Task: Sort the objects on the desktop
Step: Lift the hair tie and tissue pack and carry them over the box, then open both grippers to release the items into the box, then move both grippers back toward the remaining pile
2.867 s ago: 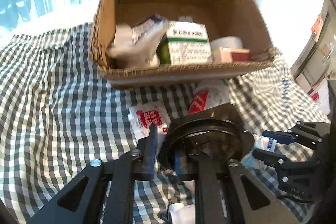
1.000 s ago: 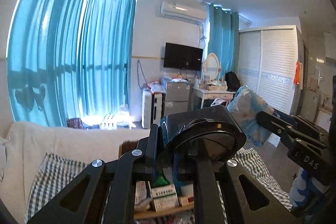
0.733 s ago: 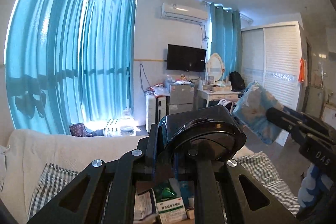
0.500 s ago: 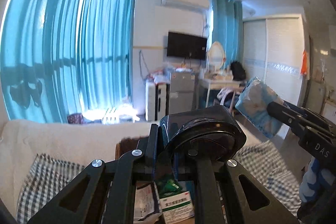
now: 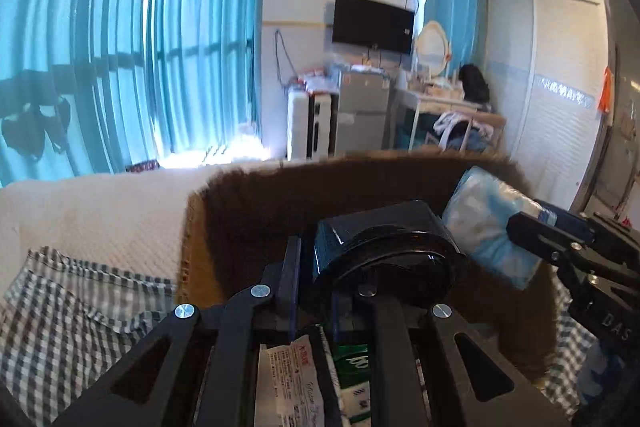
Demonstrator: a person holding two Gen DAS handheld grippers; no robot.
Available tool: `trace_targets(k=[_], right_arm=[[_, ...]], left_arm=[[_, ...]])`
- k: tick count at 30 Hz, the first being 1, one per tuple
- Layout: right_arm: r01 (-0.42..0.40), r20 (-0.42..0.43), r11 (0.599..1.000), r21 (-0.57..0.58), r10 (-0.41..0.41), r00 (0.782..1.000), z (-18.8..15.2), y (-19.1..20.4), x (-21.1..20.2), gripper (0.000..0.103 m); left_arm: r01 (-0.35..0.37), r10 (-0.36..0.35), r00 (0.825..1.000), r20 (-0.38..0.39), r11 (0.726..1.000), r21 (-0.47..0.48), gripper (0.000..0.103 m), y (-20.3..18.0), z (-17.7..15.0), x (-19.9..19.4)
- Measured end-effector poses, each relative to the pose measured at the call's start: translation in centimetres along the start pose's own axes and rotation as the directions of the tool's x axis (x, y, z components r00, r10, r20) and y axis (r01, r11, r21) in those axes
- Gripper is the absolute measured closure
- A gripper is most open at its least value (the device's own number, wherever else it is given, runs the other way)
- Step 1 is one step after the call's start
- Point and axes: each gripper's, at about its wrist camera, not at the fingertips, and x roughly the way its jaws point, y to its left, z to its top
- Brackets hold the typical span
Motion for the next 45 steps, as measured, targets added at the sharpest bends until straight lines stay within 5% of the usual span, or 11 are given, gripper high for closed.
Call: trace_targets(k=[7, 9, 14, 17, 25, 32, 36, 45], right_arm=[[-0.005, -0.048, 1.000, 0.015, 0.006, 0.999, -1.0, -0.5, 1.8, 0.070], [-0.001, -0.046, 1.000, 0.023, 0.002, 0.999, -0.9, -0.6, 1.6, 0.070], [0.017, -0.014, 1.000, 0.026, -0.017, 1.000, -0.4, -0.4, -0.1, 0.057], [0.033, 0.011, 0.999, 0.020, -0.033, 0.999, 0.2, 0.0, -1.5, 0.056], [0.048, 0.098, 0.998, 0.033, -0.051, 0.994, 1.7, 0.3, -5.9, 0.043], [0.040, 0.198, 0.999, 0.037, -0.046, 0.979, 2.2, 1.3, -10.9, 0.012], [0.039, 0.258, 0.999, 0.034, -0.046, 0.965, 2.4, 1.7, -13.8, 0.002], [0.057, 0.289, 0.998, 0.018, -0.059, 0.955, 1.5, 2.6, -17.6, 0.000]], left_arm=[[-0.017, 0.018, 0.997, -0.069, 1.000, 0.019, 0.086, -0.2, -1.6, 2.6], [-0.031, 0.034, 0.995, -0.094, 0.999, 0.034, 0.065, -0.5, -2.0, 2.9], [-0.012, 0.021, 0.995, -0.101, 0.996, 0.083, 0.037, -2.0, -2.2, 2.2], [-0.087, 0.093, 0.995, -0.039, 0.988, 0.130, 0.002, -3.3, -2.0, 0.6], [-0.086, 0.082, 0.995, 0.052, 0.993, 0.079, 0.000, -3.0, -0.7, -4.5], [-0.083, 0.080, 0.987, 0.140, 0.996, 0.019, 0.000, -2.2, 1.4, -9.3], [-0.093, 0.090, 0.975, 0.201, 0.996, 0.003, 0.000, -1.8, 2.7, -12.2], [-0.119, 0.114, 0.956, 0.270, 0.993, 0.002, 0.000, -3.3, 2.2, -17.6]])
